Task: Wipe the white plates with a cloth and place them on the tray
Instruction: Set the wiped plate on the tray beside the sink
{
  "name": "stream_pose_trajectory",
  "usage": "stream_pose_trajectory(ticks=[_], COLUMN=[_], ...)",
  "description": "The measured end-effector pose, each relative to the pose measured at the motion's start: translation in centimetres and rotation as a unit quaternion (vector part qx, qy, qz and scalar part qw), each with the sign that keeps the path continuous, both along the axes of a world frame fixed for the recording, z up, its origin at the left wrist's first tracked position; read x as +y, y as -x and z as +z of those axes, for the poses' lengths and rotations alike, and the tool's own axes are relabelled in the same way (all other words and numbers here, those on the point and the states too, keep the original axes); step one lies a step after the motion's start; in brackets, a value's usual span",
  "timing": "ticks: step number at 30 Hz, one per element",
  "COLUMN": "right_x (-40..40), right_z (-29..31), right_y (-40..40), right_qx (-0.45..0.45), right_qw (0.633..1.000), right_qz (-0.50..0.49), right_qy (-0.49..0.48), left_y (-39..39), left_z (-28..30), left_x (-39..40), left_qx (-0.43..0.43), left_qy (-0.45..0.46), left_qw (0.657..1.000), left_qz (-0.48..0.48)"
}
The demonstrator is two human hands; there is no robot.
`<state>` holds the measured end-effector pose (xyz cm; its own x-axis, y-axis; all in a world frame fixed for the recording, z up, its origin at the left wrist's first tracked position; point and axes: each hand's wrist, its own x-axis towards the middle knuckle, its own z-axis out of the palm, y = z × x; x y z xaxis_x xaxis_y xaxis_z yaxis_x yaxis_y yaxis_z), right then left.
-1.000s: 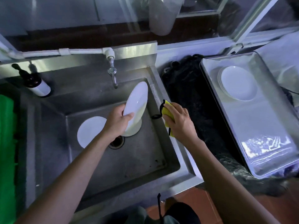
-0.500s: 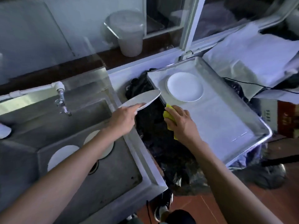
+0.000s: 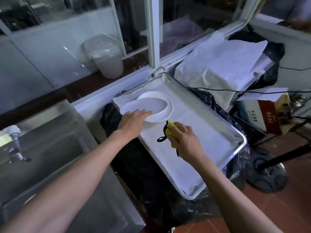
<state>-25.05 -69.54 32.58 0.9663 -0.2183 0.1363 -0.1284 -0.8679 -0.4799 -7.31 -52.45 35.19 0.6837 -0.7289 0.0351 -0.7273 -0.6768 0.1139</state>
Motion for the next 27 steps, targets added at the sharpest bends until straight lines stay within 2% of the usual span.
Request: stream_pose_trajectory(ticks=[5, 14, 22, 27], right_x=[-2.6, -4.7, -4.3, -4.0], right_z=[-0.6, -1.4, -2.8, -3.7], right_y=[0.5, 0.3, -0.9, -1.0], right_qx=[-0.021, -0.023, 0.034, 0.048], right_qw=[0.998, 0.997, 0.996, 0.996], right_qz=[-0.041, -0.048, -0.035, -0.028], right_qy=[-0.037, -0.055, -0.072, -0.076], left_y=[-1.3, -2.5, -2.8, -2.9], left_z=[-2.7, -7.0, -9.2, -10.3], left_x=[-4.3, -6.0, -6.3, -6.1], left_qx=[-0.004, -0.032, -0.005, 0.001], left_qy=[-0.038, -0.119, -0.187, -0.187], left_qw=[0.999, 0.992, 0.982, 0.982], left_qz=[-0.023, 0.014, -0.012, -0.008])
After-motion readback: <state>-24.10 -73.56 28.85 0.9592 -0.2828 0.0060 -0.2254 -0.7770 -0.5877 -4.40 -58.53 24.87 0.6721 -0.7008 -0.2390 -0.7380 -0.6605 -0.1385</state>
